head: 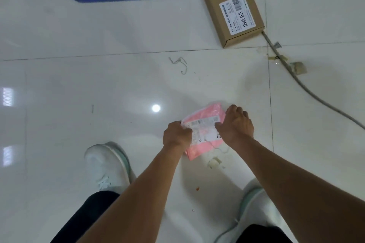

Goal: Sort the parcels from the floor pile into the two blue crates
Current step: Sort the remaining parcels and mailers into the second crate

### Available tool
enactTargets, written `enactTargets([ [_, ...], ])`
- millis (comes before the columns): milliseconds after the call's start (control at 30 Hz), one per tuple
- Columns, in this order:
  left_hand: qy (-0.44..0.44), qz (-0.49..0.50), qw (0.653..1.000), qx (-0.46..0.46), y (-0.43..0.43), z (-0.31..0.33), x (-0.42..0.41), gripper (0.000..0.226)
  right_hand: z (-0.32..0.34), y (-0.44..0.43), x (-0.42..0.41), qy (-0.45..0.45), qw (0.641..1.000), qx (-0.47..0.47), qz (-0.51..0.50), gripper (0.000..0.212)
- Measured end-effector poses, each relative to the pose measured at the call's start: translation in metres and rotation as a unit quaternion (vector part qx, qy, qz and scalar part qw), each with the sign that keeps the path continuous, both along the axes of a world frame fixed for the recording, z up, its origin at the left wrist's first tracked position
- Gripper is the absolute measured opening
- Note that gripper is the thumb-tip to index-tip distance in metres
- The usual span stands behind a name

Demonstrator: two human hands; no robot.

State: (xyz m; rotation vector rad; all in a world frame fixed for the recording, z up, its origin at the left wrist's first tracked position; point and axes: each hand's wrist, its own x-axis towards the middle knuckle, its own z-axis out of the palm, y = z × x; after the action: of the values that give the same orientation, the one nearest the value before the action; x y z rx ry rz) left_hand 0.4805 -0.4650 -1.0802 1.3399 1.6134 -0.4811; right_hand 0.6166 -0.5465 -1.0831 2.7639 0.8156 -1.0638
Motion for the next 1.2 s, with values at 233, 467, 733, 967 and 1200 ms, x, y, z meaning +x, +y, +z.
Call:
enactTargets([
  [233,-0.102,0.080,0.991,-0.039,0.026,0.042,-0.003,0.012,0.029,0.008,0.021,0.138,0.971,-0.010,-0.195,0.036],
  [467,-0.134,0.097,0.986,-0.024,0.080,0.173,0.004,0.013,0.160,0.038,0.032,0.209,0.918,0.101,-0.322,0.013],
  [733,-0.159,0.106,0.981,-0.024,0.138,0.387,-0.003,0.023,0.372,0.086,0.026,0.242,0.899,0.141,-0.336,0.013],
  [967,-0.186,0.123,0.975,-0.008,0.193,0.564,-0.026,0.024,0.554,0.143,0.003,0.226,0.893,0.194,-0.338,0.017],
  [1200,-0.224,0.168,0.959,0.049,0.256,0.690,-0.067,0.023,0.698,0.209,-0.038,0.258,0.881,0.259,-0.300,0.023],
])
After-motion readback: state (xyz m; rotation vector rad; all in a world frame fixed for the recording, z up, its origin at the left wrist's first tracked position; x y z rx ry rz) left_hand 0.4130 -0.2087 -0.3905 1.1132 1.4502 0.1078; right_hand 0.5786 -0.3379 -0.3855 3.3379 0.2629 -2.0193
